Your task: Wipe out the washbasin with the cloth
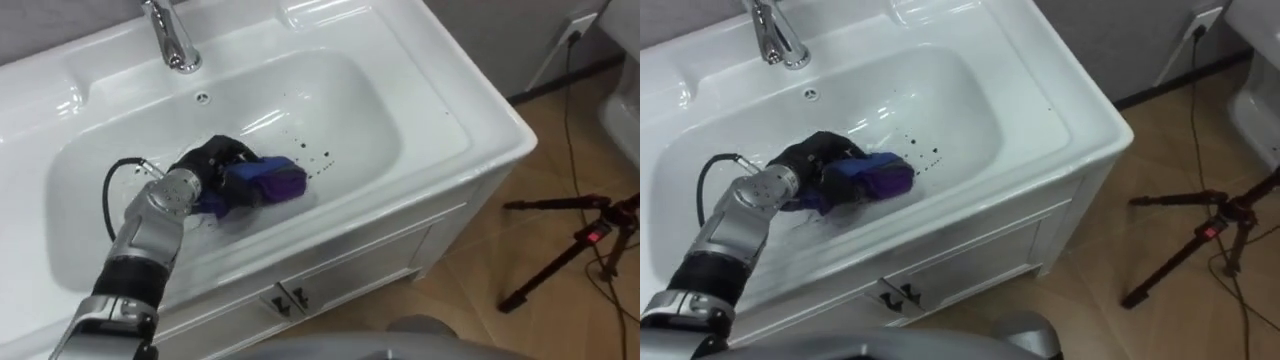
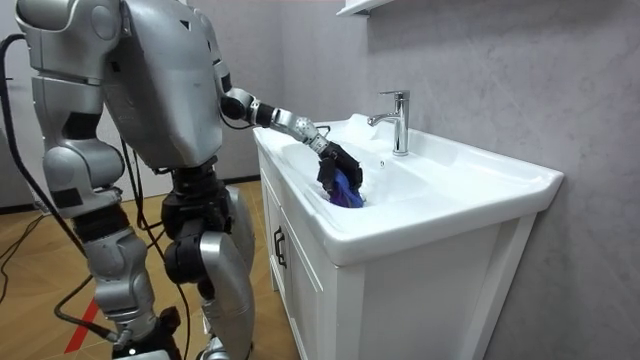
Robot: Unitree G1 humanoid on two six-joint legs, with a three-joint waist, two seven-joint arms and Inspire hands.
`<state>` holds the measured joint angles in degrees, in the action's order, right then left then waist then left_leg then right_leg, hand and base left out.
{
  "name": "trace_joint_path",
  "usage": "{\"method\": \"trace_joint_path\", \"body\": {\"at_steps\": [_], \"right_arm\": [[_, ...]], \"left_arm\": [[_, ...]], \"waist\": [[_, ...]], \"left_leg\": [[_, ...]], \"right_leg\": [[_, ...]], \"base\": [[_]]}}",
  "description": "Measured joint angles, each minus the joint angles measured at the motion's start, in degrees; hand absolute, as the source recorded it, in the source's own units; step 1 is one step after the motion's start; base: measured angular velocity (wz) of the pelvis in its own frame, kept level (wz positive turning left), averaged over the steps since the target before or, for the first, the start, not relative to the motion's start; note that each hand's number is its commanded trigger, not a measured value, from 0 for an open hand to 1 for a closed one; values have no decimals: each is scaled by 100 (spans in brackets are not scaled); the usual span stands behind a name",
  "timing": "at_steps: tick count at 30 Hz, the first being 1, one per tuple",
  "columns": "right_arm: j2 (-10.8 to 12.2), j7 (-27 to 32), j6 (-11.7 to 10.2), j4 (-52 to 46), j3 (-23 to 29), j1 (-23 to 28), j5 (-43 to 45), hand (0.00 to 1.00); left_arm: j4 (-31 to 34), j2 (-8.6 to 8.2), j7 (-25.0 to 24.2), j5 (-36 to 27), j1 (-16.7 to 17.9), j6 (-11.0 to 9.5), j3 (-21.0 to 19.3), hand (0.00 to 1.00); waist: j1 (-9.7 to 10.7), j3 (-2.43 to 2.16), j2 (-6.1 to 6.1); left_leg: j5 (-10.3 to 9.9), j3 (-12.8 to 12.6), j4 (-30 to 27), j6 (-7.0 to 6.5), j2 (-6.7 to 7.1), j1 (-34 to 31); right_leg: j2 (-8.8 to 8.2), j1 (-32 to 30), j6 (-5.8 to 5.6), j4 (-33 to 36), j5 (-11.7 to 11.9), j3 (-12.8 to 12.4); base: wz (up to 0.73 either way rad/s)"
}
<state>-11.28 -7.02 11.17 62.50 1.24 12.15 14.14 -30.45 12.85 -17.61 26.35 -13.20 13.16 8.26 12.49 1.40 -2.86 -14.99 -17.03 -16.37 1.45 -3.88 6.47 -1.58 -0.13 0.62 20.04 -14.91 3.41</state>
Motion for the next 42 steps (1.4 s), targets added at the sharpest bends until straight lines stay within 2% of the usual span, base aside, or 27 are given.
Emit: {"method": "trace_joint_path", "body": {"at_steps": [3, 4, 12, 16, 20, 33, 39, 42], "right_arm": [[-2, -2, 3, 1, -7, -33, -18, 0], [-4, -1, 0, 1, -5, -35, -12, 0], [-18, 157, -122, 44, -2, -81, -20, 0], [-42, 260, -156, 208, -4, -82, -18, 0], [-80, 260, -160, 312, -1, -34, -4, 0], [-116, 254, -111, 230, 16, 186, 191, 0], [-117, 264, -114, 246, 26, 239, 197, 0], [-114, 261, -114, 197, 75, 302, 205, 0]], "left_arm": [[-26, 1, -65, 6, -134, 0, 106, 100], [-26, 5, -64, 12, -140, 1, 113, 100], [-20, -3, -139, 6, -257, 24, 281, 100], [-7, -133, -96, 2, -383, 23, 347, 100], [-7, -207, -30, 2, -493, 23, 388, 100], [-77, -225, 344, 152, -502, 4, 336, 100], [-420, -227, 803, 622, -498, -126, 335, 100], [-688, -225, 981, 1213, -495, -233, 318, 100]], "waist": [[50, -25, -84], [123, -32, -99], [479, -24, -88], [526, -29, -97], [613, -30, -101], [606, -20, -115], [613, -23, -101], [585, -22, -80]], "left_leg": [[-5, -128, -28, 7, -27, -45], [-4, -159, -57, 7, -34, -79], [-4, -193, -185, 8, -43, -98], [-3, -321, -187, 8, -63, -87], [-3, -331, -186, 8, -56, -74], [-15, -264, -249, 20, -96, -122], [-14, -327, -219, 25, -128, -76], [-11, -334, -212, 30, -138, -67]], "right_leg": [[-1, -144, 17, 104, -3, -30], [-7, -202, 25, 169, -6, -27], [-36, -231, 64, 377, -111, -3], [-27, -232, 68, 383, -114, -10], [-30, -231, 58, 400, -102, -29], [54, -313, 81, 474, -89, -164], [92, -296, 116, 470, -70, -175], [127, -299, 127, 468, -67, -233]], "base": [[-26], [-10], [4], [1], [0], [-4], [-3], [-8]]}}
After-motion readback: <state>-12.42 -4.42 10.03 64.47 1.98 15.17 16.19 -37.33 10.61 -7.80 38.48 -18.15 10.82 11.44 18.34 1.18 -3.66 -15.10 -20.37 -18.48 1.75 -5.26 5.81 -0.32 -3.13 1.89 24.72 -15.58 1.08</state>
